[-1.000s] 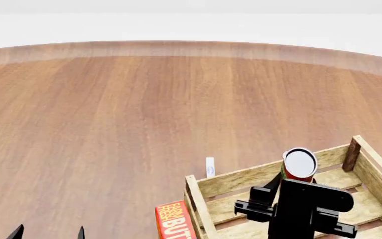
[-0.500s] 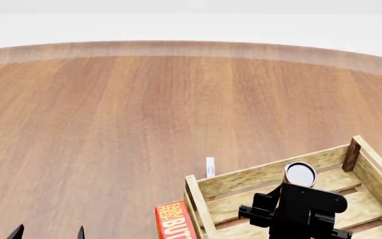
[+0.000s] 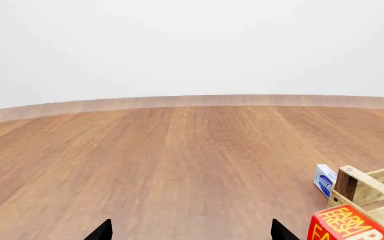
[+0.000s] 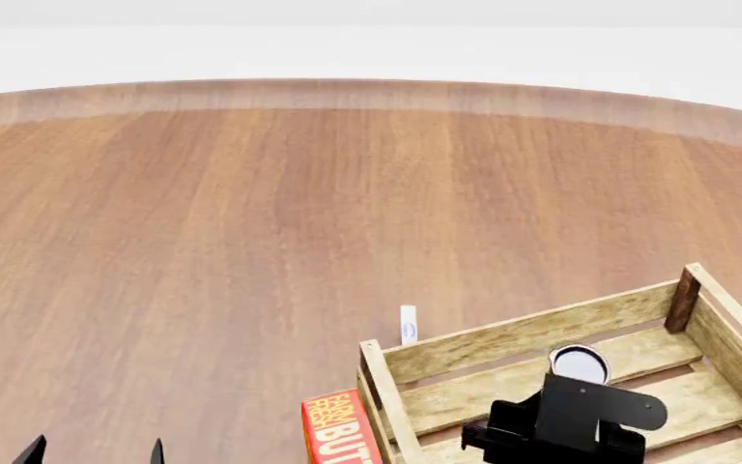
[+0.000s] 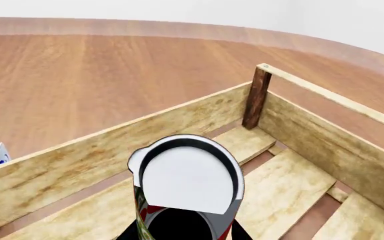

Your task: Pick up the tomato sauce, and put it in the wooden tray.

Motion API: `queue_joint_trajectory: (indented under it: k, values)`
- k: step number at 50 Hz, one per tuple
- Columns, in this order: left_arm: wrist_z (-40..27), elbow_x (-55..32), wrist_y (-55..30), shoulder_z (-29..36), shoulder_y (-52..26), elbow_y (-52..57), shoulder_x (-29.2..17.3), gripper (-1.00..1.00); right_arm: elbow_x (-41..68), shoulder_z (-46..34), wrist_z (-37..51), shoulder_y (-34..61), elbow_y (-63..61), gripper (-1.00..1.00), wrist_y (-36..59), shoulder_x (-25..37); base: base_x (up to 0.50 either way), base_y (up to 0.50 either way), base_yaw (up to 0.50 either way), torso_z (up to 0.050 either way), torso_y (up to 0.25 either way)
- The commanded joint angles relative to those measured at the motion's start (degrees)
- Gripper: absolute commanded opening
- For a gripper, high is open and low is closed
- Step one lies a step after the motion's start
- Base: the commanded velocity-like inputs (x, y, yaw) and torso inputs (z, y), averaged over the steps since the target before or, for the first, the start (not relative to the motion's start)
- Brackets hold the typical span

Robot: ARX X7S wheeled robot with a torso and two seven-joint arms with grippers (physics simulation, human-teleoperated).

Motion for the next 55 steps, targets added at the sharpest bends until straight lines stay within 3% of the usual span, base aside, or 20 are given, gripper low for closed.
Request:
queue_joint_trajectory:
  k: [1,18,55]
  values:
    - [-0.29,-0.11,-0.20,0.21,0.05,0.36,-0.17,1.00,-4.82,2.75,-0.28,0.23,0.07,-1.00,3.53,-0.27,0.00,0.00,0.00,0.000,0.000]
    - [-0.42,-0.19,0.09,0.49,-0.16,-0.06,-0.31,1.00,-6.32,4.26,-0.99,1.38,0.07,-1.00,12.72,-0.30,0.00,0.00,0.00,0.000,0.000]
    - [-0.69,-0.51,0.75,1.03,-0.37,-0.68,-0.64,1.00,-6.02,4.21,-1.02,1.46,0.07,-1.00,13.30,-0.27,0.00,0.00,0.00,0.000,0.000]
